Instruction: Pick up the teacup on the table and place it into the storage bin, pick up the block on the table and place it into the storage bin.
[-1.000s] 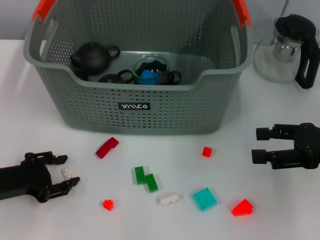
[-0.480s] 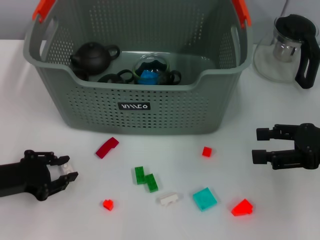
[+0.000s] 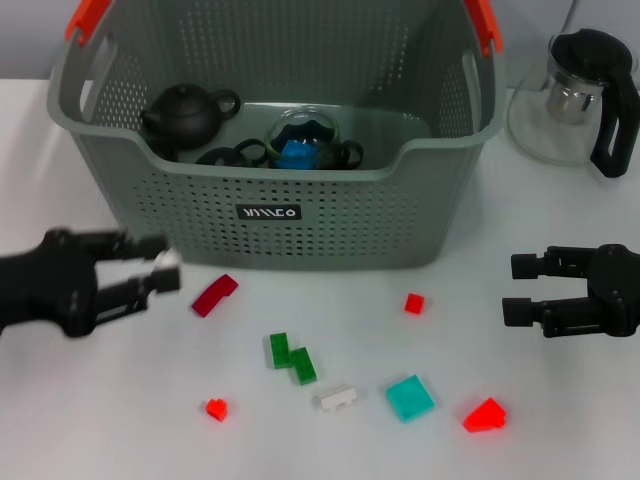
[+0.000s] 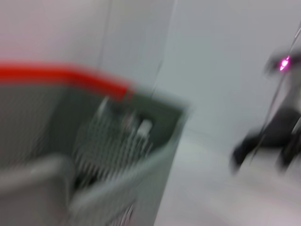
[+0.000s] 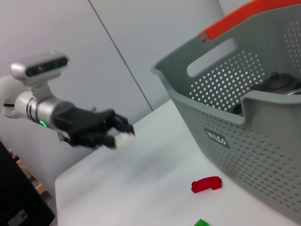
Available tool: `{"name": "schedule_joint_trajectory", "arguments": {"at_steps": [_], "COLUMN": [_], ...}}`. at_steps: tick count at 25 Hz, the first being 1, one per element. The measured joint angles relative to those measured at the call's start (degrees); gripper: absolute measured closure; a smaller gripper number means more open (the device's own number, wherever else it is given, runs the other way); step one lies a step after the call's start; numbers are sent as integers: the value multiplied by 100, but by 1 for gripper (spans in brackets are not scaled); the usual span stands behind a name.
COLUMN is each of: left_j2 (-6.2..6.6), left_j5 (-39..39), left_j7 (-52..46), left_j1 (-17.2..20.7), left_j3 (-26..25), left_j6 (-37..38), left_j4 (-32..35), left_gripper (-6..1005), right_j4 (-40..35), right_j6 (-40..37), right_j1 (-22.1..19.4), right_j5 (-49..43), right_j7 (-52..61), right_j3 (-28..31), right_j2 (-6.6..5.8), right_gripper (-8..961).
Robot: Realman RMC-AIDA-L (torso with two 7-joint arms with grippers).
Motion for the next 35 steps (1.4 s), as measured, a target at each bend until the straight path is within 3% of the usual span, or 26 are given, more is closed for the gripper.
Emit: {"name": "schedule_joint_trajectory", "arguments": {"at_steps": [6, 11, 14, 17, 19, 22, 26, 30, 32, 35], "left_j2": [-48, -129, -45, 128, 252, 320, 318, 325, 306, 116], "left_j5": [-1418, -2460, -2480, -2404, -2178, -1337, -195, 685, 1038, 1483], "left_j7": [-905, -1411, -2096, -2947, -3461, -4219, -5089, -5751, -5931, -6082], "left_j1": [-339, -716, -1116, -1441, -1607, -1867, -2194, -2560, -2739, -2838], "left_j3": [57, 64, 292, 1027, 1835, 2683, 3431, 4065, 4222, 4415], "left_j6": [173, -356, -1014, -1859, -2341, -2734, -2980, -3194, -3270, -3623], "left_j4": [-645, -884, -776, -556, -206, 580, 1348, 1456, 1314, 1188], "left_gripper": [595, 596, 594, 587, 581, 573, 563, 552, 547, 539], "right_j4": [0, 0, 0, 0, -2, -5, -15, -6, -5, -3], "right_j6": [22, 15, 20, 23, 23, 24, 24, 24, 23, 22], "right_j1": [7, 7, -1, 2, 6, 11, 15, 13, 12, 11], "right_j5": [0, 0, 0, 0, 0, 0, 0, 0, 0, 0], "right_j7": [-6, -1, 0, -1, -1, 0, -1, -1, -1, -3], "right_j3": [-18, -21, -19, -8, -16, -21, -33, -39, -43, -41], "right_j2": [0, 2, 19, 25, 26, 24, 24, 26, 26, 27], "right_gripper": [38, 39, 40, 41, 41, 40, 39, 39, 38, 38]}}
